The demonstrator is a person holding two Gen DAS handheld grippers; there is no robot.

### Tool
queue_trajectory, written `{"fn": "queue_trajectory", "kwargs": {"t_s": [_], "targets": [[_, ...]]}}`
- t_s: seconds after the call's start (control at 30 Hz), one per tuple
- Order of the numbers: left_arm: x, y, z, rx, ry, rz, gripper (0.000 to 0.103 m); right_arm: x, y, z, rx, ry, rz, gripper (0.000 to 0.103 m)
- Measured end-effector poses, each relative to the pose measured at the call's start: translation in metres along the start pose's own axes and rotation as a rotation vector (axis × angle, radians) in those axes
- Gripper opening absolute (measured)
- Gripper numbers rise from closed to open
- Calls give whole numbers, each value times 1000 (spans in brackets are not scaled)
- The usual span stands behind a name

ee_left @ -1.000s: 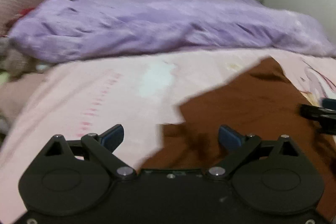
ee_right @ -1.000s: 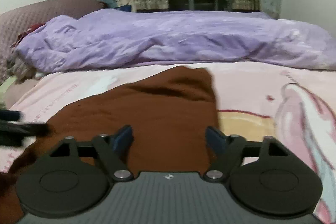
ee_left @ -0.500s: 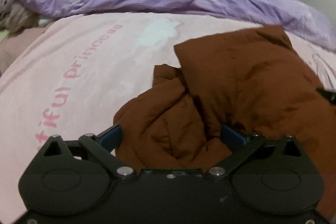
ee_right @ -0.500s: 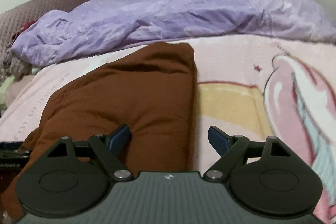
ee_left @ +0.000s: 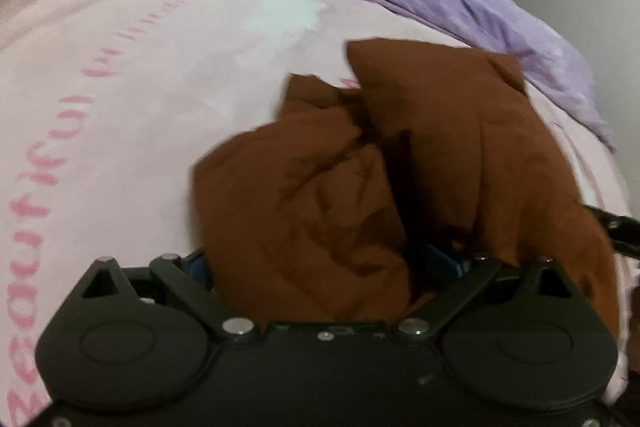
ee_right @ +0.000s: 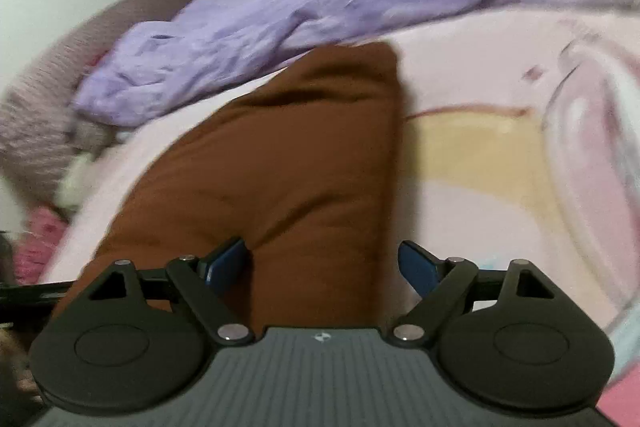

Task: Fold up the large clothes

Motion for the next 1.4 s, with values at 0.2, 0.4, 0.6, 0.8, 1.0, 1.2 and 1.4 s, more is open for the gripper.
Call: {"fn": "queue_trajectory", "kwargs": {"t_s": [0.2, 0.4, 0.6, 0.8, 1.0, 1.2, 1.4], "targets": [[16, -12, 18, 19, -29, 41, 103, -8, -13, 38, -44, 26, 18, 103], [21, -3, 20, 67, -56, 47, 102, -9, -12, 42, -41, 44, 16, 103], [29, 6, 2, 165, 7, 11, 30, -34, -15, 19, 30, 97, -56, 68], [57, 9, -31, 258, -12, 3, 18, -46, -19, -9, 63, 158, -122, 53], [110, 10, -60, 324, 36, 84, 18, -42, -34, -57, 124, 184, -134, 51], [176, 0, -51, 333, 137, 129, 18, 3, -51, -118, 188, 232, -96, 51], [261, -5, -12, 283, 270, 182, 18, 80, -61, -187, 251, 333, -22, 51]]}}
Point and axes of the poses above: each gripper's, at about its wrist camera, not at the fingertips, and z roughly the way its jaws point, x to its right, y to its underside, the point moved 2 cm from there along z, roughly the way its jaws point, and after that the axes turned 5 degrees about -x, right-handed, at the moved point
